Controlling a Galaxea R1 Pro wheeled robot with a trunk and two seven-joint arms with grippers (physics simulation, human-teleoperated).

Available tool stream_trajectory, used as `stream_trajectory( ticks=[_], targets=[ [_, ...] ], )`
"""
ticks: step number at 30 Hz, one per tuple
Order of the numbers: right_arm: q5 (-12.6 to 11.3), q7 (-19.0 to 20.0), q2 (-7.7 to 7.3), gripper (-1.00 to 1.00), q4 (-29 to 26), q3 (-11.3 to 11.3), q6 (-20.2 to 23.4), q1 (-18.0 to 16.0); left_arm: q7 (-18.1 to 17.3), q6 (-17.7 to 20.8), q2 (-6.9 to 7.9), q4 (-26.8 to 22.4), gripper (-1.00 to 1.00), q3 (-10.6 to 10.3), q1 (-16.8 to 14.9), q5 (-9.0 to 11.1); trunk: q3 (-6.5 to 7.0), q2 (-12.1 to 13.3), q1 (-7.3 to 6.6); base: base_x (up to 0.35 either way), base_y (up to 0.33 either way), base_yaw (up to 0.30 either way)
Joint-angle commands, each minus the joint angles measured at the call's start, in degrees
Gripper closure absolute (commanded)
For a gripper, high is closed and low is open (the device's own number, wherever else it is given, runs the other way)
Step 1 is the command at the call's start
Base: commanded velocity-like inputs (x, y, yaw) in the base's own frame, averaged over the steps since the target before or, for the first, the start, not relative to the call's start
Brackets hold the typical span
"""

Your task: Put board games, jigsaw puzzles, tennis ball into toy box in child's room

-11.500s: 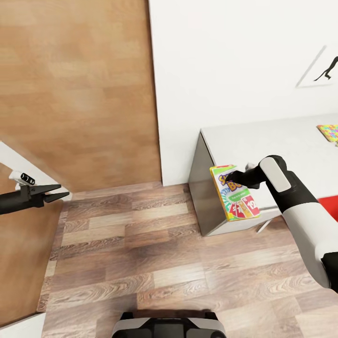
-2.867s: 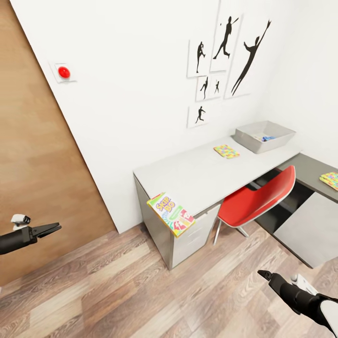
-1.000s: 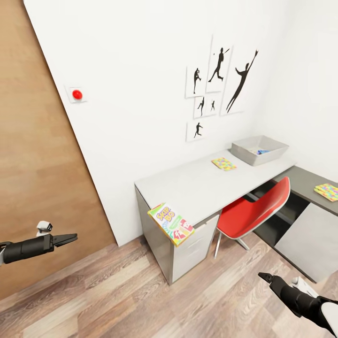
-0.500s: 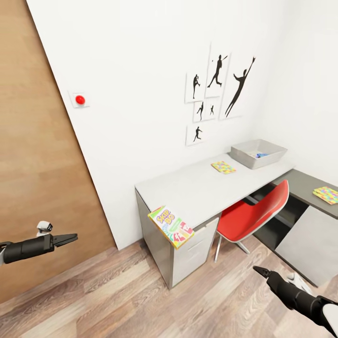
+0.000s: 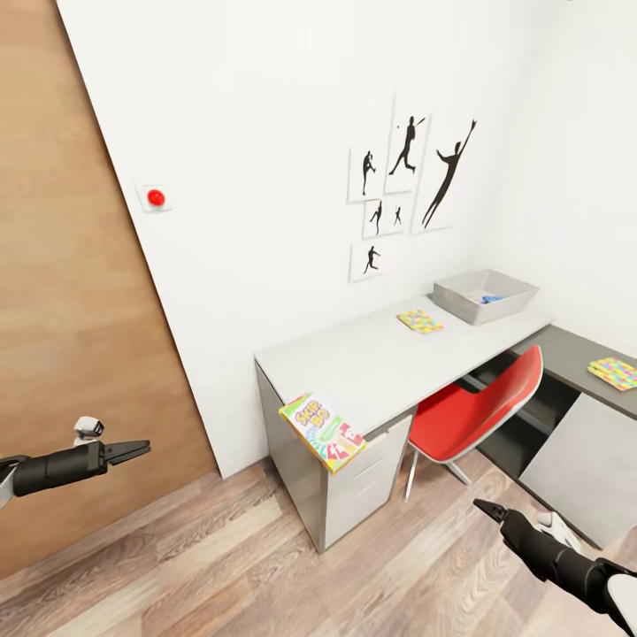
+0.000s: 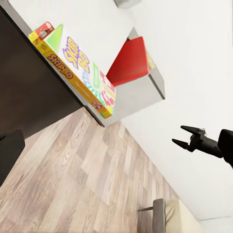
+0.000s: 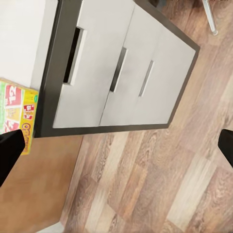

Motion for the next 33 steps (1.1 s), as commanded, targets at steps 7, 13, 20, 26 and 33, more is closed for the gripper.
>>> stream_trajectory(
  ticks=[7,13,20,26,33],
  targets=[
    [-0.6,-0.5,0.11,-1.0,-0.1,0.0,0.2,0.0,-0.1,0.6,-0.49,0.0,-1.0,0.0,0.0,-0.1,0.52,-0.1,0.04,0.0,0.0,0.0],
    [-0.5,-0.5,0.35,-1.0,-0.1,0.1,0.2,0.0,-0.1,0.6,-0.89,0.0,-1.0,0.0,0.0,-0.1,0.8,-0.1,0.04,0.0,0.0,-0.012],
    [-0.5,-0.6,0.48,-1.0,-0.1,0.2,0.2,0.0,-0.1,0.6,-1.22,0.0,-1.0,0.0,0.0,-0.1,0.86,-0.1,0.04,0.0,0.0,-0.002],
    [-0.5,-0.6,0.53,-1.0,-0.1,0.1,0.2,0.0,-0.1,0.6,-1.36,0.0,-1.0,0.0,0.0,-0.1,0.86,-0.1,0.04,0.0,0.0,0.0],
    [-0.6,-0.5,0.54,-1.0,-0.2,0.1,0.4,0.0,-0.2,0.6,-1.39,0.0,-1.0,0.0,0.0,-0.1,0.86,-0.1,0.04,0.0,0.0,0.0]
  ],
)
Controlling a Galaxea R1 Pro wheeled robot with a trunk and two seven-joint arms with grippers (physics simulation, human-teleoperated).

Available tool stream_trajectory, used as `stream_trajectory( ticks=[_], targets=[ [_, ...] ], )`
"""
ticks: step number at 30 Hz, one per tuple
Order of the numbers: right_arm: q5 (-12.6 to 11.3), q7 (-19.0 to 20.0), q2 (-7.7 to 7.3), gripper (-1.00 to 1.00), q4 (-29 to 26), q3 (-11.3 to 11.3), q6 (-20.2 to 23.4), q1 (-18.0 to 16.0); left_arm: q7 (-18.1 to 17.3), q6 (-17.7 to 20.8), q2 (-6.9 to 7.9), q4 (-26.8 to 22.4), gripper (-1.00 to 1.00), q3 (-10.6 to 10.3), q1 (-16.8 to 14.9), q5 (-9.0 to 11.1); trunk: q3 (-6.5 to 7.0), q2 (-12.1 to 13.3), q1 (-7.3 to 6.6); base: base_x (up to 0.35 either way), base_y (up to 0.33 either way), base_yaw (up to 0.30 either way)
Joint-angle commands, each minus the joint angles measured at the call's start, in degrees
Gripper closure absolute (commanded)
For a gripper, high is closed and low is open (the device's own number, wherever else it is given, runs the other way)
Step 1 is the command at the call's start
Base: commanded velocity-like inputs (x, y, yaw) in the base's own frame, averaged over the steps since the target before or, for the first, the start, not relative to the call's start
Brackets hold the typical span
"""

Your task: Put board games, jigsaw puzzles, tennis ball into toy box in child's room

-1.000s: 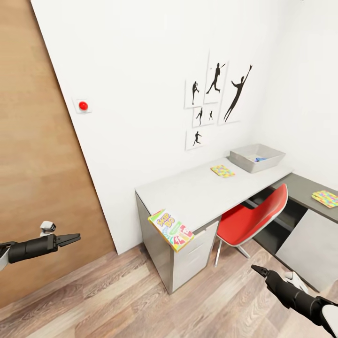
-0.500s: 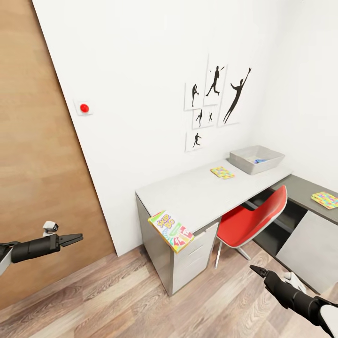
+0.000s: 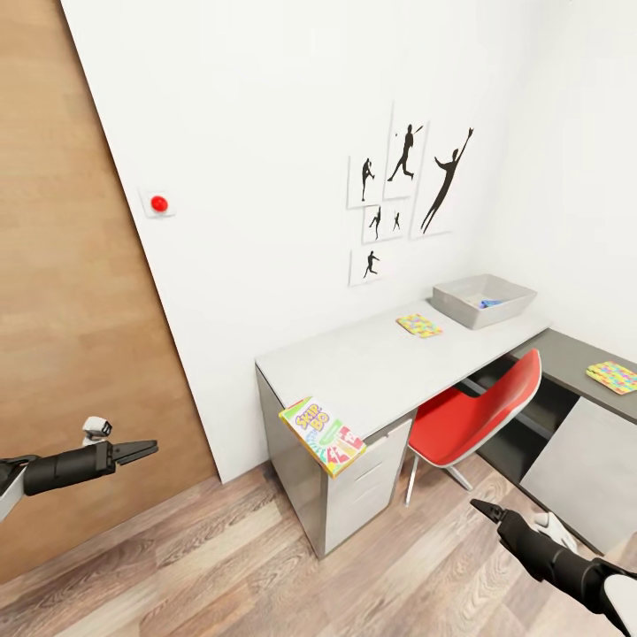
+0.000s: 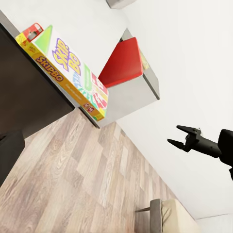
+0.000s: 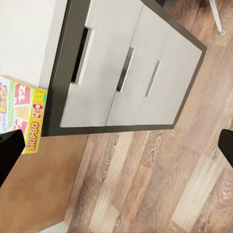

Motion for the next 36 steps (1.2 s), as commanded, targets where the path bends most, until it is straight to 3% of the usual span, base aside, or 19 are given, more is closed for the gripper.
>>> stream_trajectory(
  ticks=[1,9,16,23,29,36],
  targets=[
    [-0.6,-0.5,0.0,-1.0,-0.1,0.0,0.3,0.0,-0.2,0.6,0.01,0.0,-1.0,0.0,0.0,0.0,-0.13,-0.1,0.04,0.0,0.0,0.0],
    [-1.2,4.3,-0.35,-1.0,0.0,-0.1,0.6,-0.1,-0.3,0.6,-0.02,0.0,-1.0,0.0,0.0,0.0,-0.12,-0.1,0.04,0.0,0.0,0.0],
    [-0.9,15.5,-0.7,-1.0,0.4,-0.2,0.8,-0.1,-0.2,0.6,-0.66,0.0,-1.0,0.0,0.0,0.1,-0.12,-0.1,0.04,0.099,0.0,0.0],
    [-0.7,23.3,-0.73,-1.0,3.7,-0.3,0.6,0.0,0.0,0.6,-2.18,0.0,-1.0,0.0,0.0,0.1,-0.12,-0.1,0.04,0.273,0.017,0.0],
    [-0.7,27.2,-0.71,-1.0,7.0,-0.4,0.4,0.0,0.0,0.5,-3.15,0.0,-1.0,0.0,0.0,0.1,-0.12,-0.1,0.04,0.313,0.055,0.0],
    [-0.7,28.1,-0.65,-1.0,8.0,-0.4,0.3,0.0,0.0,0.5,-3.69,0.0,-1.0,-0.1,0.0,-0.1,-0.12,-0.1,0.04,0.142,0.021,0.0]
  ],
)
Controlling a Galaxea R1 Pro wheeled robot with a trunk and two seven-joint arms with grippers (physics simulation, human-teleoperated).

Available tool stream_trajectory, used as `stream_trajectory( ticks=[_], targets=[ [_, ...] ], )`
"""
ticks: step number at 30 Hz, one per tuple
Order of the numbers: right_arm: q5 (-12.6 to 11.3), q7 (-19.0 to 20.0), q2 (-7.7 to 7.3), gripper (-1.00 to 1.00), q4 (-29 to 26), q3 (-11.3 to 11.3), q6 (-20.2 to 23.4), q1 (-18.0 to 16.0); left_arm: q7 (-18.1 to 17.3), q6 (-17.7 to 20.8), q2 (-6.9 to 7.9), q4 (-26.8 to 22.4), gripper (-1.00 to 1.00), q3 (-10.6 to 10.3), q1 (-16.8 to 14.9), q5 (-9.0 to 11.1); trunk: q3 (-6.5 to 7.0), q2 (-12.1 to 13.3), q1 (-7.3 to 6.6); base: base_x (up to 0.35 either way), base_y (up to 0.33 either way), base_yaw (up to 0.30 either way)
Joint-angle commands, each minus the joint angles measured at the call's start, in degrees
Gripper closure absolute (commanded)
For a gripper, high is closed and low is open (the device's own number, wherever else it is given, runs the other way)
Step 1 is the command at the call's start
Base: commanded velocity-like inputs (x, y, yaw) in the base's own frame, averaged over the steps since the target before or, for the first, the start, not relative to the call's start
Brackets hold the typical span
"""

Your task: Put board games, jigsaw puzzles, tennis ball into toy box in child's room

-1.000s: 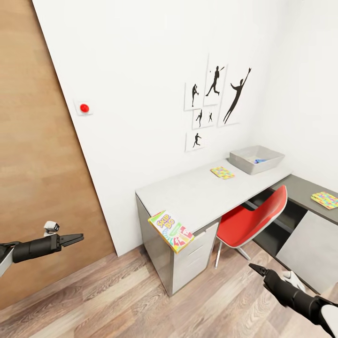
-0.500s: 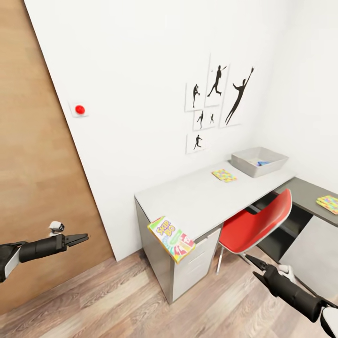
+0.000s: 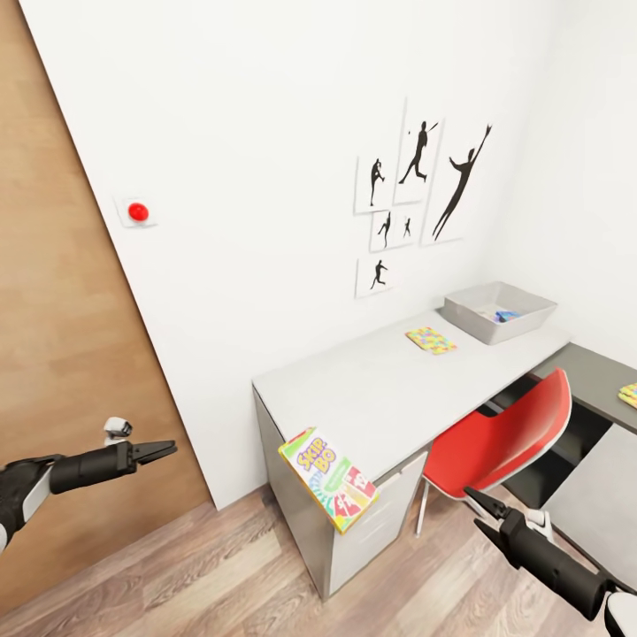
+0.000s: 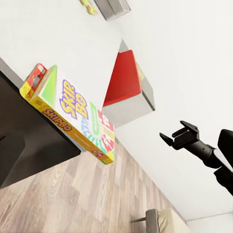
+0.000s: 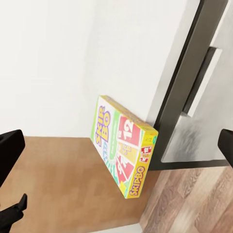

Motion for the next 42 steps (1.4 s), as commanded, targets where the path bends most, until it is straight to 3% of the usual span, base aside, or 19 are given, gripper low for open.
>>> stream_trajectory(
  ticks=[1,17,33,42],
  targets=[
    [0.0,0.1,0.03,-1.0,0.0,-0.1,0.3,-0.1,-0.2,0.6,-0.05,0.0,-1.0,0.0,0.0,0.0,-0.12,-0.1,0.04,0.038,0.006,0.0],
    [-0.1,0.3,0.04,-1.0,0.2,-0.1,0.3,-0.1,-0.3,0.7,-0.65,0.1,-1.0,0.0,0.0,0.1,-0.12,-0.1,0.04,0.008,0.001,0.0],
    [-0.1,0.5,-0.16,-1.0,0.2,-0.1,0.5,-0.1,0.4,0.6,-1.46,0.9,-1.0,-0.1,0.0,0.1,-2.99,-6.5,3.55,0.0,0.0,0.0],
    [-0.2,0.6,-0.09,-1.0,0.1,-1.3,0.5,-0.1,1.9,0.5,-2.54,1.6,-1.0,0.0,0.0,0.1,-4.61,-10.1,5.53,0.0,0.0,0.0]
  ],
)
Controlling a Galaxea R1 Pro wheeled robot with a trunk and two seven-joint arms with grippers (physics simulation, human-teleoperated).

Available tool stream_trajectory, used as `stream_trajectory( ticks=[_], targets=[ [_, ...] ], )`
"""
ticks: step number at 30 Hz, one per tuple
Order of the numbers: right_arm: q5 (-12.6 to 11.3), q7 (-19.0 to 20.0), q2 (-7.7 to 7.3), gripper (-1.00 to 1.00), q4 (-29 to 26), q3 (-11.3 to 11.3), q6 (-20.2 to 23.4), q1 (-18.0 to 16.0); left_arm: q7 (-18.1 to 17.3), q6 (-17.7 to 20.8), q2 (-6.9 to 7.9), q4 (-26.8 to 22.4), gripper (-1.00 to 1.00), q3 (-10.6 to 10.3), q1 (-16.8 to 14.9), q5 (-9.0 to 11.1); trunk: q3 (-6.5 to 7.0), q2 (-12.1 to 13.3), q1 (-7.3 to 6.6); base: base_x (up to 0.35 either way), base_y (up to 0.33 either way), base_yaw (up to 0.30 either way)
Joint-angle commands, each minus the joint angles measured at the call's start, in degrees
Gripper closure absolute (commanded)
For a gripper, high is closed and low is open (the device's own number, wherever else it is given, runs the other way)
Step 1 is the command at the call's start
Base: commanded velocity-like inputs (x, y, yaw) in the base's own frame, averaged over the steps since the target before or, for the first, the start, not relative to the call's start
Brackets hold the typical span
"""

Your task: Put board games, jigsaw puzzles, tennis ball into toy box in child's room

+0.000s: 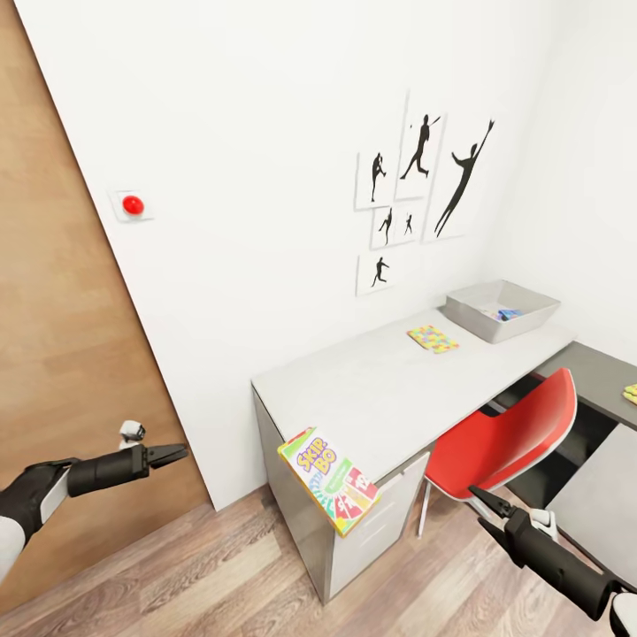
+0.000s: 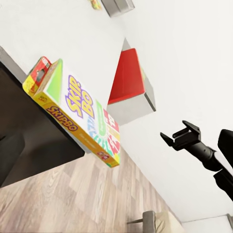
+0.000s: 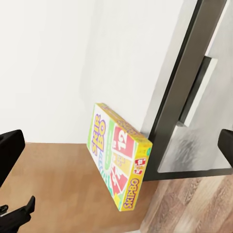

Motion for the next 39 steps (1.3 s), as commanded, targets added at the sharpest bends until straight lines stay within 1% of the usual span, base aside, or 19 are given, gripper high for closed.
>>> stream_trajectory(
  ticks=[1,5,13,19,20,23,25,28,32,39],
  targets=[
    [-0.1,0.1,0.02,-1.0,0.0,-0.2,0.3,0.0,-0.1,0.5,-0.07,0.0,-1.0,0.1,0.0,0.0,-0.28,-0.5,0.24,0.0,0.0,0.0],
    [-0.1,0.2,0.01,-1.0,0.0,-0.4,0.4,0.0,0.0,0.4,-0.28,0.1,-1.0,0.0,0.0,0.0,-1.0,-2.1,1.12,0.0,0.0,0.0],
    [-0.2,0.1,0.03,-1.0,0.0,-0.4,0.4,0.0,-0.1,0.6,-1.04,1.8,-1.0,0.1,0.0,0.0,-2.43,-5.3,2.88,0.0,0.0,0.0],
    [-0.3,0.1,0.04,-1.0,0.1,-0.5,0.5,0.0,-0.2,0.8,-2.71,3.1,-1.0,0.2,0.0,0.0,-3.51,-7.7,4.2,0.0,0.0,0.0],
    [-0.3,0.1,0.05,-1.0,0.1,-0.5,0.5,0.0,-0.3,0.8,-3.26,3.4,-1.0,0.1,0.0,0.0,-3.69,-8.1,4.42,0.0,0.0,0.0],
    [-0.3,0.1,0.05,-1.0,0.1,-0.5,0.5,0.0,-0.3,1.1,-4.0,4.1,-1.0,0.2,0.0,0.0,-4.23,-9.3,5.08,0.0,0.0,0.0],
    [-0.3,0.1,0.07,-1.0,0.1,-0.5,0.5,0.0,-0.3,1.5,-4.68,4.9,-1.0,0.2,0.0,0.1,-4.59,-10.1,5.52,0.0,0.0,0.0],
    [-0.3,0.1,0.13,-1.0,0.1,-0.5,0.5,0.0,-0.3,2.2,-5.33,5.7,-1.0,0.2,0.0,0.1,-5.13,-11.3,6.17,0.0,0.0,0.0],
    [-0.3,0.1,0.19,-1.0,0.1,-0.5,0.4,0.0,-0.2,2.9,-5.87,6.6,-1.0,0.2,0.0,0.2,-5.84,-12.9,7.05,0.0,0.0,0.0],
    [-0.3,0.1,0.16,-1.0,0.1,-0.5,0.4,0.0,-0.3,3.4,-6.25,7.6,-1.0,0.3,0.0,0.3,-7.1,-15.7,8.59,0.0,0.0,0.0]
  ],
)
